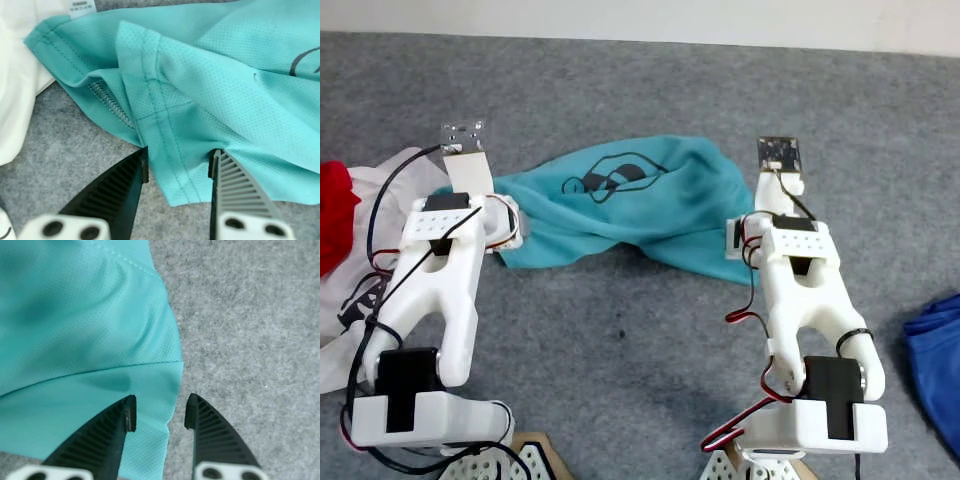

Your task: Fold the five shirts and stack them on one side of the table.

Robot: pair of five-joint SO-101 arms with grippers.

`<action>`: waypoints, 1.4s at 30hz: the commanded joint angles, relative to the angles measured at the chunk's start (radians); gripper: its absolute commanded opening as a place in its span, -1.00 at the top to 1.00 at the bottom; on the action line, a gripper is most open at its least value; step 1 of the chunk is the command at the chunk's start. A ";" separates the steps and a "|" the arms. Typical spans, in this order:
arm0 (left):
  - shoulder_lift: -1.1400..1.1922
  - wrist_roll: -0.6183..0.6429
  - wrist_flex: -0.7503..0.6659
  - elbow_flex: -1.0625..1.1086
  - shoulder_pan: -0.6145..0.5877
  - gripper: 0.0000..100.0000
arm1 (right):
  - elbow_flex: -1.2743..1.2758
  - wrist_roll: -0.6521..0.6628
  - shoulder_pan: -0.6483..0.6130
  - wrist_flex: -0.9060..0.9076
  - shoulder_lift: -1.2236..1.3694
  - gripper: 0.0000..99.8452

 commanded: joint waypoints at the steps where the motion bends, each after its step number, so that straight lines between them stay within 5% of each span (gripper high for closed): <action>1: -0.002 -0.005 -0.037 -0.039 -0.033 0.59 | -0.004 -0.005 0.012 -0.015 -0.048 0.65; 26: 0.219 -0.006 -0.141 -0.128 0.012 0.60 | -0.004 -0.005 0.012 -0.015 -0.048 0.65; 32: 0.214 -0.005 -0.138 -0.136 0.015 0.93 | -0.004 -0.006 0.012 -0.015 -0.048 0.65; 42: 0.018 -0.005 0.060 -0.127 0.051 0.99 | -0.004 -0.008 0.012 -0.015 -0.048 0.65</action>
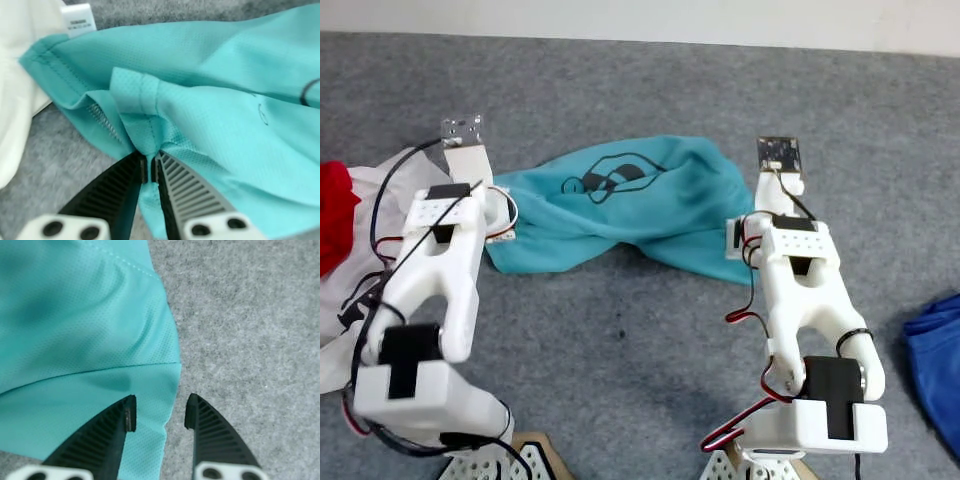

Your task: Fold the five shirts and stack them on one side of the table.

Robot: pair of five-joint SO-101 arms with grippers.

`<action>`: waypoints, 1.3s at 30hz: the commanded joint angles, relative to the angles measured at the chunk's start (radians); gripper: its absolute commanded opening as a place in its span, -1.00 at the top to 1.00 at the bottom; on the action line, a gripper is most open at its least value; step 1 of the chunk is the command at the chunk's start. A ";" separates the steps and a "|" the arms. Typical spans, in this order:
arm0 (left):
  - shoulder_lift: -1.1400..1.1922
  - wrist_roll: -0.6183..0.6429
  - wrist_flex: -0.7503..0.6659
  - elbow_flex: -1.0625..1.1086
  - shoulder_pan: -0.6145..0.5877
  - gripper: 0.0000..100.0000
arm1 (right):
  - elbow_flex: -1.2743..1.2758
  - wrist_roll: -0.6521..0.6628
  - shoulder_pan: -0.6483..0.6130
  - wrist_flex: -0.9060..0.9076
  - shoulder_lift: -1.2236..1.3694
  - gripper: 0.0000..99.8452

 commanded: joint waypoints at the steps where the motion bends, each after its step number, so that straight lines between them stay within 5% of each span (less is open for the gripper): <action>1: -0.101 -0.006 0.092 -0.030 0.053 0.99 | -0.004 -0.008 0.012 -0.015 -0.048 0.65; 11: -0.262 -0.008 0.324 0.027 0.073 0.99 | -0.004 -0.029 0.018 -0.042 -0.047 0.65; 23: -0.575 -0.006 0.224 0.219 -0.027 0.99 | -0.176 -0.114 0.053 -0.104 0.099 0.46; 31: -0.582 -0.006 0.161 0.272 -0.058 0.99 | -0.561 -0.114 0.035 -0.016 0.417 0.46; 39: -0.582 -0.006 0.115 0.303 -0.056 0.99 | -0.587 -0.109 0.004 0.101 0.427 0.46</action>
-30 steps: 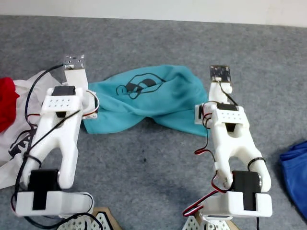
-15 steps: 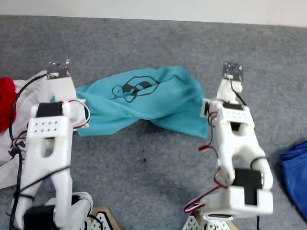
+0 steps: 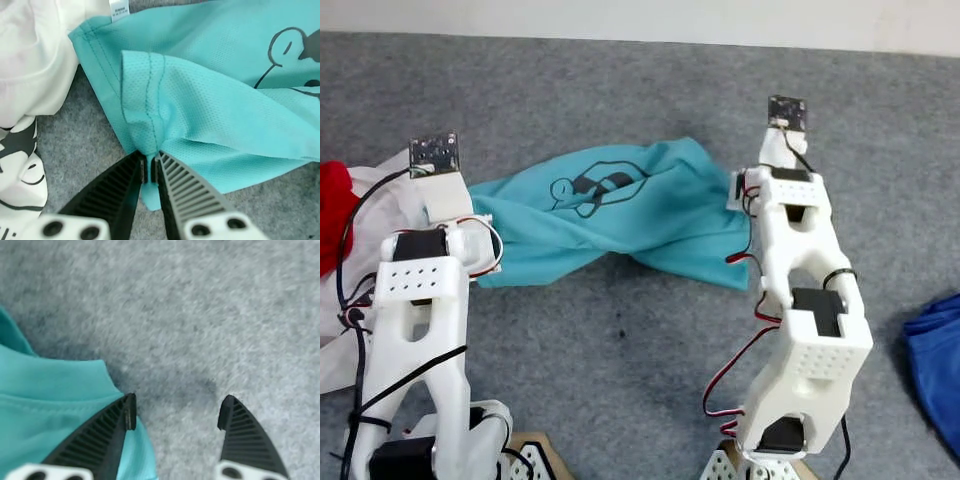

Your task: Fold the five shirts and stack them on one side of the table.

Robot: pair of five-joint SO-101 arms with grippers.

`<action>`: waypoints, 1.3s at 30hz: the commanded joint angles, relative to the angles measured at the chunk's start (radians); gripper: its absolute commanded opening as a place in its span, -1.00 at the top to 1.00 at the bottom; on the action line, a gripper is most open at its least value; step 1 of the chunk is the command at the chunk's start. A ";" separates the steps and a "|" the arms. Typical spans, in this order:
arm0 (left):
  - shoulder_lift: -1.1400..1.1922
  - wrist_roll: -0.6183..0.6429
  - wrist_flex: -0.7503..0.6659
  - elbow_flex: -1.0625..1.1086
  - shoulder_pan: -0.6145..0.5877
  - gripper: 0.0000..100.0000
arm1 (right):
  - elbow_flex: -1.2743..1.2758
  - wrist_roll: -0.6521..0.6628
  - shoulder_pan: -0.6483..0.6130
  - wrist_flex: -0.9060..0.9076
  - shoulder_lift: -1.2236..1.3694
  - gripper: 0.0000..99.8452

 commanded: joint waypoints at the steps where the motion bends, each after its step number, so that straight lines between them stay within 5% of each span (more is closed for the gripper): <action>1: -0.035 -0.006 -0.020 -0.004 -0.015 0.99 | -0.056 -0.006 -0.016 0.054 -0.015 0.46; 11: -0.033 -0.006 -0.020 -0.004 -0.012 0.99 | 0.015 -0.002 -0.031 0.108 -0.088 0.47; 25: -0.033 -0.006 -0.032 0.002 -0.012 0.99 | 0.289 0.048 -0.110 -0.044 -0.211 0.48; 32: -0.033 -0.006 -0.035 0.016 -0.012 0.99 | 0.239 0.046 -0.110 -0.044 -0.151 0.94; 39: -0.033 -0.006 -0.035 0.016 -0.012 0.99 | 0.208 0.040 -0.064 -0.039 -0.128 0.99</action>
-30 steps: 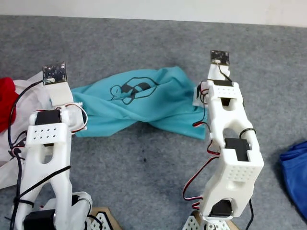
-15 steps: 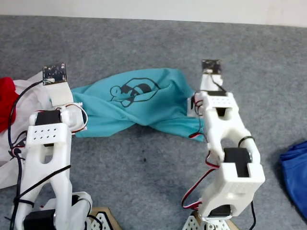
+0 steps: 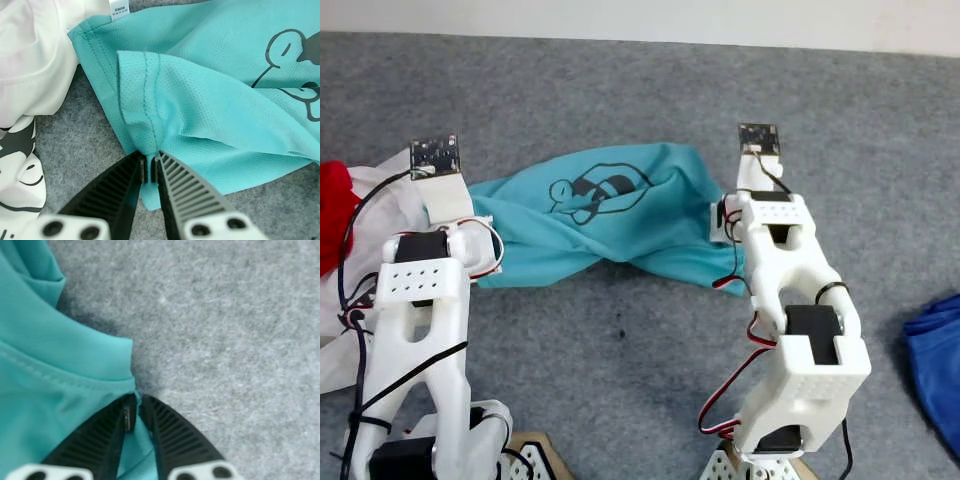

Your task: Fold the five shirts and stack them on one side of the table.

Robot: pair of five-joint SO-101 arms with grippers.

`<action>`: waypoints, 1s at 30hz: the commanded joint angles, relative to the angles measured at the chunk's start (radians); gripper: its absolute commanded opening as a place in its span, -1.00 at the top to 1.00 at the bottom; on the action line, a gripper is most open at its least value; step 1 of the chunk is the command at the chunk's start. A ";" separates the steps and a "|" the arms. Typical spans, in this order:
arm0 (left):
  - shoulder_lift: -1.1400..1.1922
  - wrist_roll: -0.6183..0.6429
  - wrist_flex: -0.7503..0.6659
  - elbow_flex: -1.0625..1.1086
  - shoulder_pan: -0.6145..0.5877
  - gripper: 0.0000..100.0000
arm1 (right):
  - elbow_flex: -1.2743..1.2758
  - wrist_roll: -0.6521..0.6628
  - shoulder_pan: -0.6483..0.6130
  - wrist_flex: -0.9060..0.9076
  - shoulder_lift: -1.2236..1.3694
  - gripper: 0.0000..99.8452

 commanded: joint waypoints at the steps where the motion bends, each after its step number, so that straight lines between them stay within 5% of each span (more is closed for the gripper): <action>1: -0.033 -0.006 -0.015 -0.004 -0.012 0.99 | -0.039 0.003 0.015 -0.002 -0.002 0.99; 12: -0.042 -0.005 0.008 -0.170 -0.012 0.99 | -0.070 0.002 0.077 0.145 -0.302 0.99; 21: -0.042 -0.005 0.385 -0.607 -0.015 0.99 | -0.180 0.009 0.085 0.453 -0.710 0.99; 30: -0.042 -0.006 0.675 -1.007 -0.120 0.99 | -0.628 0.009 0.099 0.852 -0.779 0.99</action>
